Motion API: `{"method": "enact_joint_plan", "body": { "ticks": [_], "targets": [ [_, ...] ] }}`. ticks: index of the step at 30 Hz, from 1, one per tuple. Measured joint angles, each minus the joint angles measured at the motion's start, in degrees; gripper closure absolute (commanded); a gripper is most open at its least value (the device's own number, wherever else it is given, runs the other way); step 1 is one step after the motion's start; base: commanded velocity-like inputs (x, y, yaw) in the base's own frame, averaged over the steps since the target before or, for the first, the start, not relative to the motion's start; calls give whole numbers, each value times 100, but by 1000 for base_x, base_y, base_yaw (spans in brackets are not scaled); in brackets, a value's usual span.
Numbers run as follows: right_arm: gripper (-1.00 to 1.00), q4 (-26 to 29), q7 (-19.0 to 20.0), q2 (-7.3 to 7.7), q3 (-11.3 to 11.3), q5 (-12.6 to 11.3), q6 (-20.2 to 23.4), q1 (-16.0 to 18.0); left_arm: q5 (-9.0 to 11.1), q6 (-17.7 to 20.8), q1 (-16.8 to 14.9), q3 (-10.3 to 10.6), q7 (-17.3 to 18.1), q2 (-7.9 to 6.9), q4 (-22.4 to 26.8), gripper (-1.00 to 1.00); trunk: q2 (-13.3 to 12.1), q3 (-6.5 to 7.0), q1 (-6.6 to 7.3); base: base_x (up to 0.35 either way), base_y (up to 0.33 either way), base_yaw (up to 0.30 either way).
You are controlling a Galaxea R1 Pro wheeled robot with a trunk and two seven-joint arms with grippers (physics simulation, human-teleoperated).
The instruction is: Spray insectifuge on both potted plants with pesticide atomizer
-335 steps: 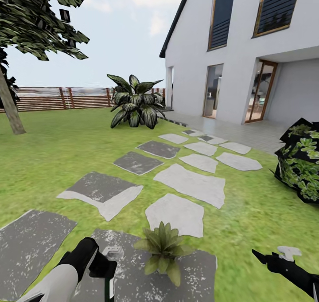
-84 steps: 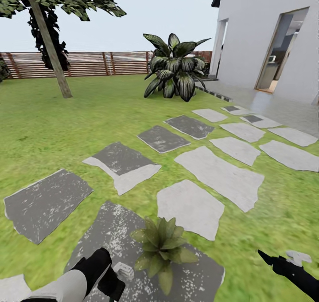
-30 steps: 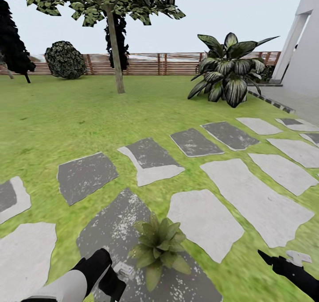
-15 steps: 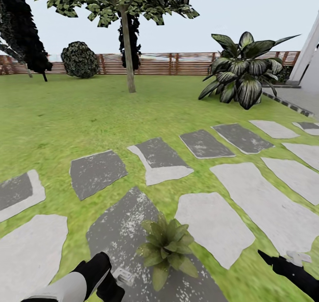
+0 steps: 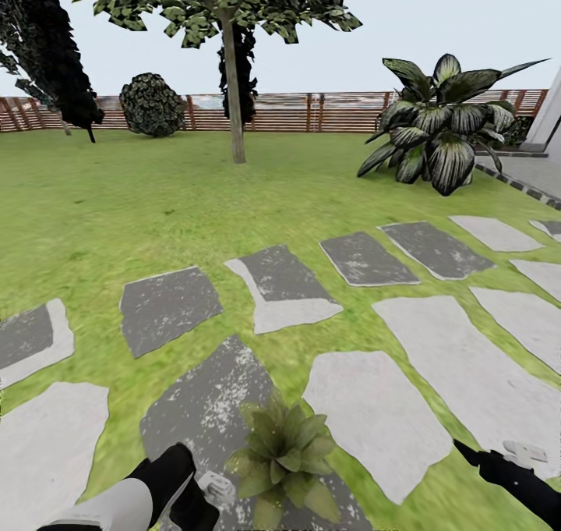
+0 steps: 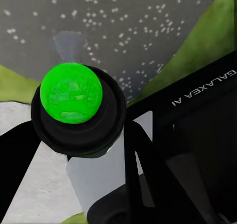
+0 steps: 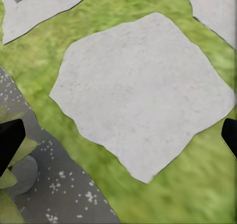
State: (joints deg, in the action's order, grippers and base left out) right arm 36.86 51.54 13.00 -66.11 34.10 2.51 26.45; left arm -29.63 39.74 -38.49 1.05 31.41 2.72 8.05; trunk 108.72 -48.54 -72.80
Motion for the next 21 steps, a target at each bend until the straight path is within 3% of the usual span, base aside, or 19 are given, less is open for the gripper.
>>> {"method": "enact_joint_plan", "body": {
  "ticks": [9, 16, 21],
  "targets": [
    [-100, 0, 0, 0, 0, 1, 1, 1, 5, 1, 1, 0, 1, -1, 3, 100, 0, 0, -2, -221, -191, 227],
    [-100, -3, -2, 0, 0, 0, 0, 1, 1, -1, 1, 0, -7, -1, 10, 100, 0, 0, 1, -25, -21, 245],
    [-100, -1, -1, 3, 0, -1, 0, 0, -1, 5, 0, 5, -3, 0, 8, 100, 0, 0, 2, 50, -37, 34]
  ]
}}
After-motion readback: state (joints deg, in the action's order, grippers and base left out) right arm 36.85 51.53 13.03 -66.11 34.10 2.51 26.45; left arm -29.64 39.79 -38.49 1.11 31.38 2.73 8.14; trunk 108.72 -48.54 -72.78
